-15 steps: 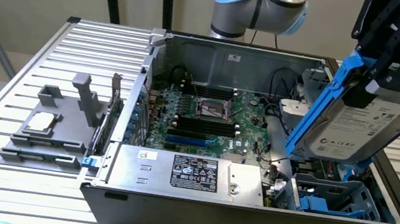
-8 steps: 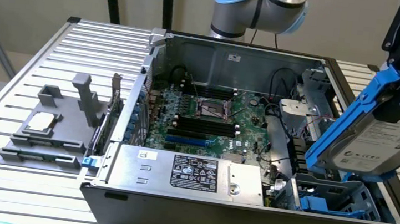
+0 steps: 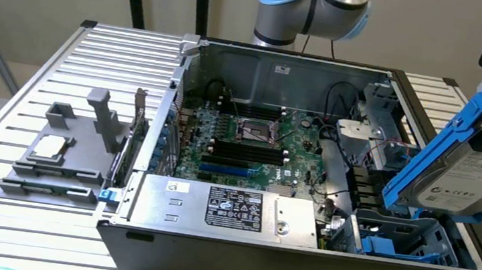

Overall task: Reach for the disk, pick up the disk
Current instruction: 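Pick up the disk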

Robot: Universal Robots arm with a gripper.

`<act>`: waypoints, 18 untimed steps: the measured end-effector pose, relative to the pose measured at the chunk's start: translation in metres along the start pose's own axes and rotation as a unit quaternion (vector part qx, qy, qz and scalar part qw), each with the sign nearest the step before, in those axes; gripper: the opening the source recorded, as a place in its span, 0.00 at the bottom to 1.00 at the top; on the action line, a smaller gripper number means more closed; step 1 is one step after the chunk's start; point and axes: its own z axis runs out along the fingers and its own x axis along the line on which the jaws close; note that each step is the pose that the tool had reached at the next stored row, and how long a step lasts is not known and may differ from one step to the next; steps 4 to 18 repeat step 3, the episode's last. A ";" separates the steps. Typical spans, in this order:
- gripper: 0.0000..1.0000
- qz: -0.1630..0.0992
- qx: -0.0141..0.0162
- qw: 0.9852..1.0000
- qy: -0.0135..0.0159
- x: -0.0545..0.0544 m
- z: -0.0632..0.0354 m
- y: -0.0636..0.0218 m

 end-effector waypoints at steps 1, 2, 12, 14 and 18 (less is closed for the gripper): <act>0.33 0.000 0.000 1.000 0.000 0.000 0.0000 0.0000; 0.33 0.000 0.000 1.000 0.000 0.000 0.0000 0.0000; 0.33 0.000 0.000 1.000 0.000 0.000 0.0000 0.0000; 0.33 0.000 0.000 1.000 0.000 0.000 0.0000 0.0000; 0.33 0.000 0.000 1.000 0.000 0.000 0.0000 0.0000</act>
